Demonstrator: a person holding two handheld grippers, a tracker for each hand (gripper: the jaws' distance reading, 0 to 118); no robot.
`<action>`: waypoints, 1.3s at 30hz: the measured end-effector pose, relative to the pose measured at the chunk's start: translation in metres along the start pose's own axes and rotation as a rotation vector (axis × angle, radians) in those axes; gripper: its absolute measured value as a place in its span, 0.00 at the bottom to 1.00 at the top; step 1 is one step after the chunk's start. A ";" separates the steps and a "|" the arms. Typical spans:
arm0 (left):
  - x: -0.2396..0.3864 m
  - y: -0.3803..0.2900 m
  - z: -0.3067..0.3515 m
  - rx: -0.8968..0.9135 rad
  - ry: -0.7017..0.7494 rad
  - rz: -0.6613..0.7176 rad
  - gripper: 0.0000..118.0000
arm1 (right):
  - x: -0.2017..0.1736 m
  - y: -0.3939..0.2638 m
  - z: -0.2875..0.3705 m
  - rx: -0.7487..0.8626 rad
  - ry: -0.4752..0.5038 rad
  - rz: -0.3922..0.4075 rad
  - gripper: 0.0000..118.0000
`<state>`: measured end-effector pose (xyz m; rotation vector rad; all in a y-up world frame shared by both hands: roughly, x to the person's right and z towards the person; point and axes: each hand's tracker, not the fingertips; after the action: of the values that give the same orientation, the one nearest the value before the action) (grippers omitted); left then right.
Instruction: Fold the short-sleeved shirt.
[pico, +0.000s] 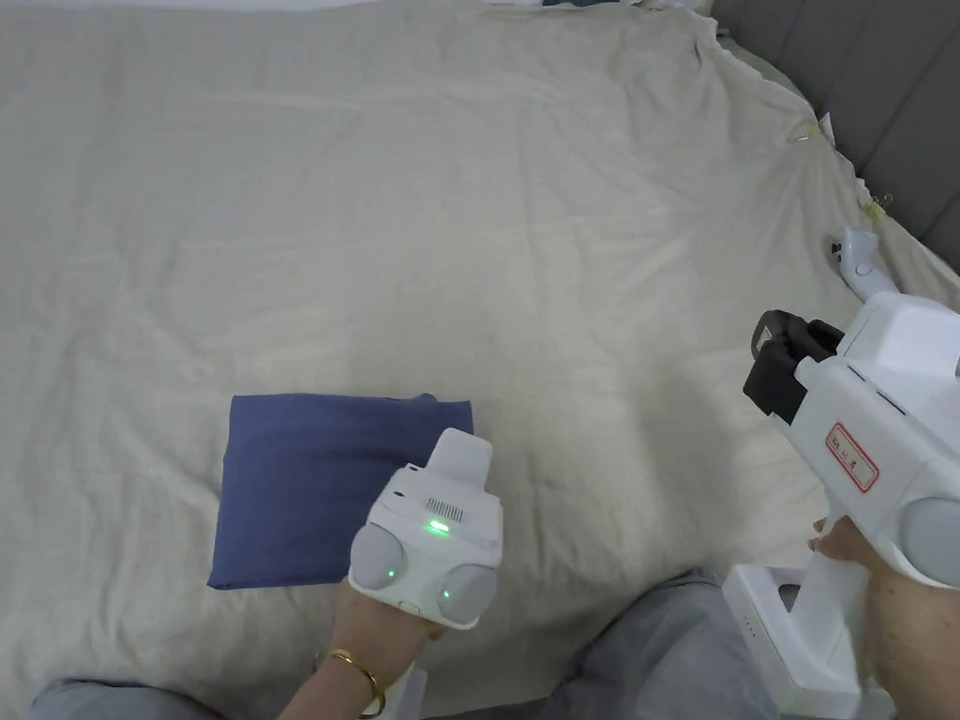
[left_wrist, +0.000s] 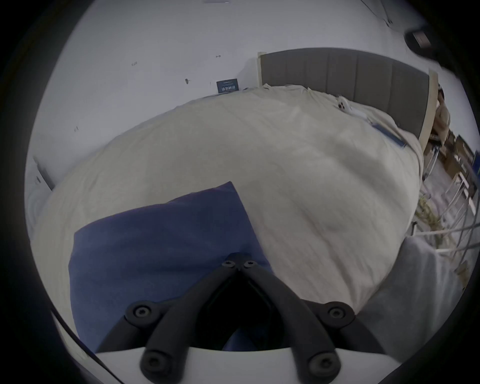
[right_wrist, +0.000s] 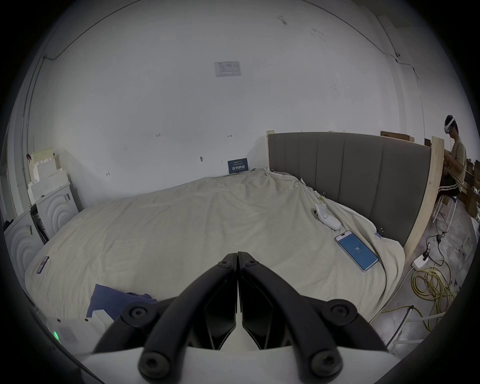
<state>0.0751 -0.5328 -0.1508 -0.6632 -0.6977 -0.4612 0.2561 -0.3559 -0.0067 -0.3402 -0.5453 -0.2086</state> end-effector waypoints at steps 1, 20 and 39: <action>0.001 0.001 0.000 -0.001 -0.009 0.010 0.00 | 0.001 0.000 0.000 -0.001 -0.001 -0.001 0.00; -0.146 0.058 0.108 0.339 -0.067 0.543 0.00 | -0.039 0.016 0.003 0.047 0.113 0.034 0.00; -0.200 -0.010 0.164 0.425 0.309 0.425 0.00 | -0.214 -0.077 -0.059 -0.064 0.433 0.133 0.00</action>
<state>-0.1384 -0.3926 -0.1942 -0.3123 -0.3292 -0.0134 0.0832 -0.4262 -0.1489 -0.3786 -0.0881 -0.1650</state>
